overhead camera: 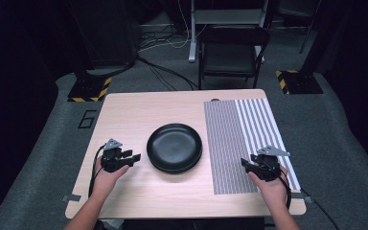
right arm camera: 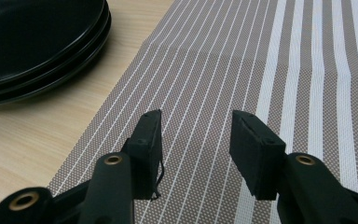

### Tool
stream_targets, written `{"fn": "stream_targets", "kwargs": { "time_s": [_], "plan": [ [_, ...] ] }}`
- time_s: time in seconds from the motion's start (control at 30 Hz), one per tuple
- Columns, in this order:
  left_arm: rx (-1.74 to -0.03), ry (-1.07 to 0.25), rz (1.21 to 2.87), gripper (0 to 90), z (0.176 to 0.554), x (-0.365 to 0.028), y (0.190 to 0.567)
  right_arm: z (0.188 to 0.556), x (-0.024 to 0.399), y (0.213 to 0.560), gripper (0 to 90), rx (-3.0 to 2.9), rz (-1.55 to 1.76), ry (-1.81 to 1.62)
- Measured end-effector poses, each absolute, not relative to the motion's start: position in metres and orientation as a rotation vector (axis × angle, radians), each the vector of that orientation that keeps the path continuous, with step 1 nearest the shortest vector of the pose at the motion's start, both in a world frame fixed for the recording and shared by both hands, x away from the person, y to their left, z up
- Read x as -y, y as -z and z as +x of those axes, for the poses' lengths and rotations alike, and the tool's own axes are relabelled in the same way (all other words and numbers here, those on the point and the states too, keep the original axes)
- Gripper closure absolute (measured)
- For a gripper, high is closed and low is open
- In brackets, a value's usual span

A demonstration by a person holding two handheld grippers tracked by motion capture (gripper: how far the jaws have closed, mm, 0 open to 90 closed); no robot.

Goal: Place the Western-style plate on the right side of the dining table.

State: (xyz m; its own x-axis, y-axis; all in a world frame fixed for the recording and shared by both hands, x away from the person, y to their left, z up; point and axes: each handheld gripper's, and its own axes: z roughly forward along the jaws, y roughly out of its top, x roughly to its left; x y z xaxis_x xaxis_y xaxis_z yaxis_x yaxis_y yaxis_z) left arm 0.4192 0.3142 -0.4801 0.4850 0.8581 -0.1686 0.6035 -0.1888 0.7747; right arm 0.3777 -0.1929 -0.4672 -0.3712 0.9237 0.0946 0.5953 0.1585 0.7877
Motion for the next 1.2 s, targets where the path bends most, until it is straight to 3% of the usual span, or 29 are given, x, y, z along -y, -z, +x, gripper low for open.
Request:
{"fn": "stream_targets", "kwargs": {
  "time_s": [0.6, 1.2],
  "plan": [
    [-1.273, -0.348, 1.86, 58.2, 0.435, -0.31, 0.459, 0.397, 0.179, 0.456, 56.5, -2.02, 1.458, -1.149],
    [-1.312, -0.339, 1.829, 57.1, 0.454, -0.296, 0.458, 0.415, 0.16, 0.454, 55.8, -2.01, 1.464, -1.206]
  ]
}}
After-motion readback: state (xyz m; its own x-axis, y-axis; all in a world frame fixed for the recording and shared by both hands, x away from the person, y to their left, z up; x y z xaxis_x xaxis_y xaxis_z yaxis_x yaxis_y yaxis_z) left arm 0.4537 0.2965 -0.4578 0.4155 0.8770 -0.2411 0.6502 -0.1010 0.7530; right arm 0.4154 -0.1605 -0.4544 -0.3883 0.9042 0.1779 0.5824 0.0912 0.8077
